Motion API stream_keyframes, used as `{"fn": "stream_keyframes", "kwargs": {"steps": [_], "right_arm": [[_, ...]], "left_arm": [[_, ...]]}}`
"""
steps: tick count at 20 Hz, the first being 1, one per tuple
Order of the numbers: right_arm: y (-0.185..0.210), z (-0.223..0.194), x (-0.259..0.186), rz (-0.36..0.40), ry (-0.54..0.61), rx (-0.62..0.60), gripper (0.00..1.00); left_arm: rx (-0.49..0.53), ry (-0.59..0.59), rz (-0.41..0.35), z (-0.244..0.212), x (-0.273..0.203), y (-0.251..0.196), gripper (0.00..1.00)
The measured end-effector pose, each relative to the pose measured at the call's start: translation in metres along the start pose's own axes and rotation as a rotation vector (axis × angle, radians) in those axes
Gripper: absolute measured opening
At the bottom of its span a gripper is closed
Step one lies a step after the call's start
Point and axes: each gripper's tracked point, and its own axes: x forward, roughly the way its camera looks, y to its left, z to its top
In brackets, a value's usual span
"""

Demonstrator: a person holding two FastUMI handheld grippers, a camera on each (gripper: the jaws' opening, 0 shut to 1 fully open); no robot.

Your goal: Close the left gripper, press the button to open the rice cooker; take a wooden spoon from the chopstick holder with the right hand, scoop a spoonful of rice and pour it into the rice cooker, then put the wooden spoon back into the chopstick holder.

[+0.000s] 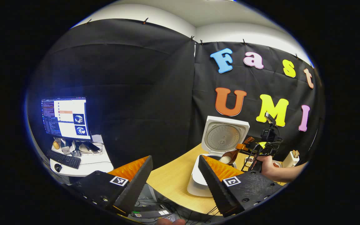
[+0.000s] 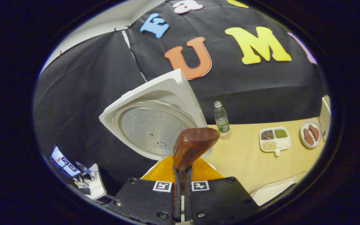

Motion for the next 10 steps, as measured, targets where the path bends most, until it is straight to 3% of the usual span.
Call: {"fn": "stream_keyframes", "kwargs": {"steps": [10], "right_arm": [[0.043, 0.009, 0.000, 0.028, -0.039, -0.368, 0.09]], "left_arm": [[-0.017, -0.005, -0.002, 0.001, 0.006, 0.002, 0.94]]}}
